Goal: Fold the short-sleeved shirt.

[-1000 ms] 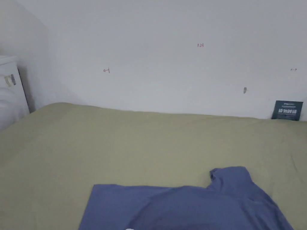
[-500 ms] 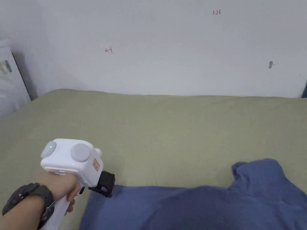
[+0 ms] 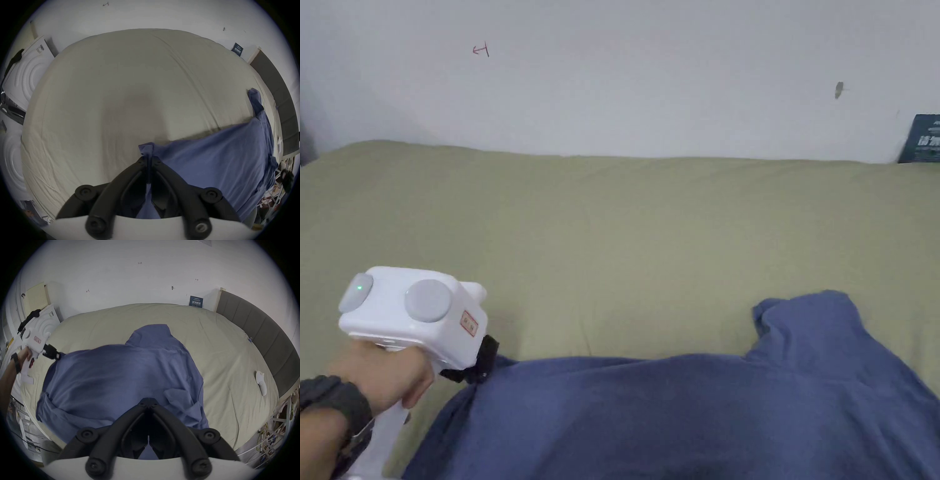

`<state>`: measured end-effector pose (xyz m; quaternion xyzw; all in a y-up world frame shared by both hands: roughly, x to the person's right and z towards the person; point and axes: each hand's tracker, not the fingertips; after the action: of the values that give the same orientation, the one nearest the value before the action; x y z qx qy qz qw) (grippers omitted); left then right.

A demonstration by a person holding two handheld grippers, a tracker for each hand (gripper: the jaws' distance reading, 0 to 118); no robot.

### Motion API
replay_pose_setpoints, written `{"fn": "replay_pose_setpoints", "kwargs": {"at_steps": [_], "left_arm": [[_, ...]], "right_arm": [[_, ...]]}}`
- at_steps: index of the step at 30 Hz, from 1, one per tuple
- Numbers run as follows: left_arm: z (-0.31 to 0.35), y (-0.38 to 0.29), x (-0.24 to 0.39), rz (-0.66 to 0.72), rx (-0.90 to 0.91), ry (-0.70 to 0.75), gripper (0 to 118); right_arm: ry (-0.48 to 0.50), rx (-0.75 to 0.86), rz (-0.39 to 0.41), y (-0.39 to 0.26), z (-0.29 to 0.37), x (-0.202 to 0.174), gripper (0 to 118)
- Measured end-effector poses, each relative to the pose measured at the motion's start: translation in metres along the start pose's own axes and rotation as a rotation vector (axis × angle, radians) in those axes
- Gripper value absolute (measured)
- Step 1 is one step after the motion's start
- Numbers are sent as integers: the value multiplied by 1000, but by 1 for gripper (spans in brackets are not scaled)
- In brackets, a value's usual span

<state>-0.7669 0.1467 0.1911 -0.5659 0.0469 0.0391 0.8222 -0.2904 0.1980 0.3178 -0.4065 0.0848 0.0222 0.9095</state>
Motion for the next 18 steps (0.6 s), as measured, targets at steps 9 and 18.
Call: {"fn": "replay_pose_setpoints", "kwargs": {"at_steps": [9, 18], "left_arm": [[15, -16, -4, 30, 30, -47, 3], [1, -18, 1, 23, 17, -33, 3]], "right_arm": [[40, -75, 0, 136, -132, 78, 105], [-78, -444, 78, 181, -266, 96, 104]]}}
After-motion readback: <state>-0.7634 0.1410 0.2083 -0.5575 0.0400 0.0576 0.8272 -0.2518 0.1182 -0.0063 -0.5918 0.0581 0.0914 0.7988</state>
